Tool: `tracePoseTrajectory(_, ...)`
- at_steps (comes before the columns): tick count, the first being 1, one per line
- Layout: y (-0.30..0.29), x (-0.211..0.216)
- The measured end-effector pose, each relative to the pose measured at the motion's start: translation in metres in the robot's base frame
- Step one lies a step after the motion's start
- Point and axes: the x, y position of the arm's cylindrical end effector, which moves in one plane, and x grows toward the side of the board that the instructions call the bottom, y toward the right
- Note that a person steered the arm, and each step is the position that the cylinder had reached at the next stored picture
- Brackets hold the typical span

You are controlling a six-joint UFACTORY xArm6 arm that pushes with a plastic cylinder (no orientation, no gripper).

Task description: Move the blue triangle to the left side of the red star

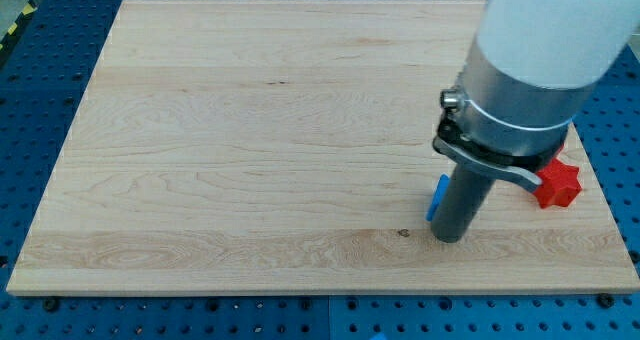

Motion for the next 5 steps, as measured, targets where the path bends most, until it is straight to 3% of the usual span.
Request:
tracePoseTrajectory(2,-0.008,-0.013)
tracePoseTrajectory(5,0.034,-0.010)
